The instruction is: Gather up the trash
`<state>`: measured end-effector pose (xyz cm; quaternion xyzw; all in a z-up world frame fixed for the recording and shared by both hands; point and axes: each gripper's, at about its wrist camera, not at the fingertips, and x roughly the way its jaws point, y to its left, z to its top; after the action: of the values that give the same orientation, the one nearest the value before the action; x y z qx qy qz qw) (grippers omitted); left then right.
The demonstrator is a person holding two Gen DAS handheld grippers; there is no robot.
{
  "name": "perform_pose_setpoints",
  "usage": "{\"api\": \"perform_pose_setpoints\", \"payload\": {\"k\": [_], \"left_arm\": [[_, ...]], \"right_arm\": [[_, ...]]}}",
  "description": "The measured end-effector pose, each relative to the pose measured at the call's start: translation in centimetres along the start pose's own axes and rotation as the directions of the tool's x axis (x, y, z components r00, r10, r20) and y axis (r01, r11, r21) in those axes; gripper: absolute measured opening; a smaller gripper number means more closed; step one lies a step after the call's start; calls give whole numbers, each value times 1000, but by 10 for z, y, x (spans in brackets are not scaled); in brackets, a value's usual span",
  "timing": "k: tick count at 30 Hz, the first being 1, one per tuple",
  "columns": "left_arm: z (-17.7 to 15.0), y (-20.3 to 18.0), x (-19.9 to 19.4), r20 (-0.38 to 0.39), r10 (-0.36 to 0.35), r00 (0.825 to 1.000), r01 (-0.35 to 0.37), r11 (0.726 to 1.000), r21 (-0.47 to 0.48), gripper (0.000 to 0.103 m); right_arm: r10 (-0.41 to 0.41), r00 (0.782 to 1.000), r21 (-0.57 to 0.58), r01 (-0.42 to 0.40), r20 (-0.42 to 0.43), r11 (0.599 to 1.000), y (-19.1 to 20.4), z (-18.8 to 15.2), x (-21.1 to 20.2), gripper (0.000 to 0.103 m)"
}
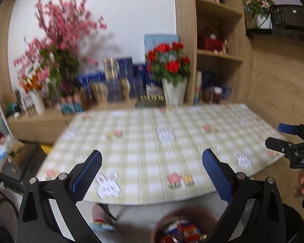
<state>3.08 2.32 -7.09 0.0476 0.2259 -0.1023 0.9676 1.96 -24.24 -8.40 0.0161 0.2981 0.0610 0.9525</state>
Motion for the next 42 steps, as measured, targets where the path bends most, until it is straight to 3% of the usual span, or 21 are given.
{"api": "perform_pose_setpoints", "payload": {"k": [9, 42], "left_arm": [[30, 0, -41, 78, 68, 995, -66, 998, -24, 97], [34, -15, -56, 62, 91, 994, -91, 996, 5, 97]], "right_arm": [[0, 996, -23, 2, 88, 1000, 6, 31, -35, 97], [-14, 993, -9, 15, 114, 1000, 3, 27, -55, 97]]}}
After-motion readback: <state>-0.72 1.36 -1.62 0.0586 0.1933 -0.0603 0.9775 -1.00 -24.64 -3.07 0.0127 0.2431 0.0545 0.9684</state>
